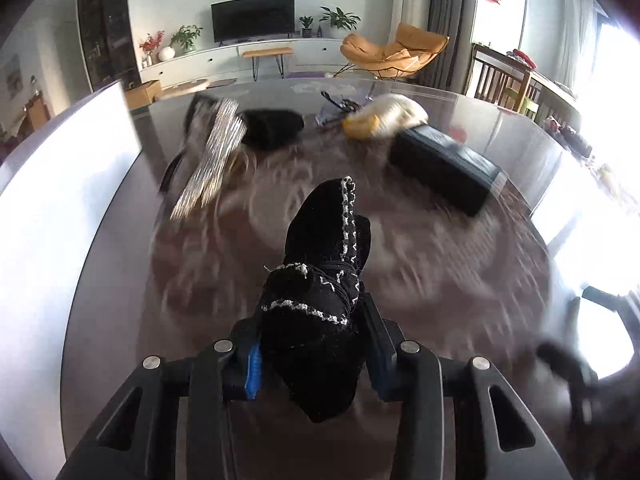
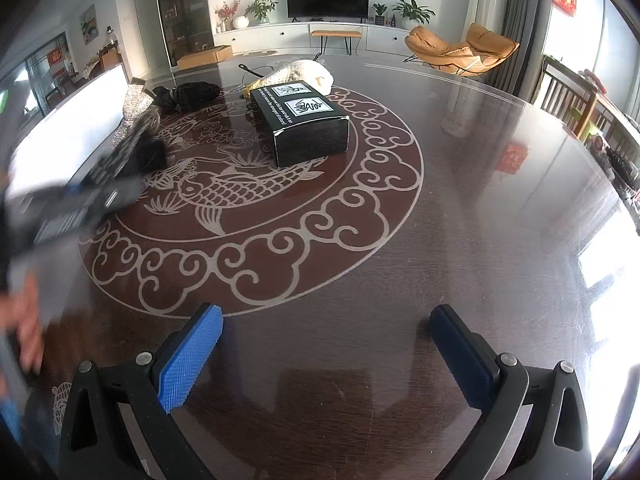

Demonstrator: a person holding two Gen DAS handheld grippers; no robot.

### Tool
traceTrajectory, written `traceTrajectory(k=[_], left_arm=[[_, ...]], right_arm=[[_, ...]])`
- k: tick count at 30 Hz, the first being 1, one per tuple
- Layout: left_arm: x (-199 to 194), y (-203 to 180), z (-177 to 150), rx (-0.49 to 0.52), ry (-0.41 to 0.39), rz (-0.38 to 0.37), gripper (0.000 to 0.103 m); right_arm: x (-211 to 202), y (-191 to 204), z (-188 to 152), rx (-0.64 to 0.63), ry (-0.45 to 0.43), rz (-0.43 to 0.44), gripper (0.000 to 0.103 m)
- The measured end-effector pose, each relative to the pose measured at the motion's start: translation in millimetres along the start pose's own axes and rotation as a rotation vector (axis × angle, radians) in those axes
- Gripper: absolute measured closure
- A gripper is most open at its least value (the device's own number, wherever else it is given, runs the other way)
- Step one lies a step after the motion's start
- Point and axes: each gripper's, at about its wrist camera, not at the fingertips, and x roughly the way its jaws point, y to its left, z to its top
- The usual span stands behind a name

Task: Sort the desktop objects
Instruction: 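Lower the left tool onto the black knit item and close it, then grasp the black soap bar box with the right tool while the left holds the knit item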

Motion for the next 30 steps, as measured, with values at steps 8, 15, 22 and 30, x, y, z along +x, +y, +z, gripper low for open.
traceTrajectory(k=[8, 15, 22, 30], left_arm=[[-22.1, -3.6, -27.0, -0.005, -0.002, -0.079, 0.038], [-12.7, -18.7, -27.5, 0.072, 0.045, -0.035, 0.01], [-6.8, -16.6, -27.7, 0.061, 0.069, -0.011, 0.0], [-4.0, -0.9, -26.5, -0.035, 0.069, 0.06, 0.0]], right_arm=[[0.2, 0.6, 0.3, 0.0, 0.0, 0.0, 0.0], [0.2, 0.8, 0.3, 0.0, 0.0, 0.0, 0.0], [0.5, 1.4, 0.7, 0.0, 0.0, 0.0, 0.0], [1.1, 1.6, 1.1, 0.0, 0.0, -0.001, 0.0]])
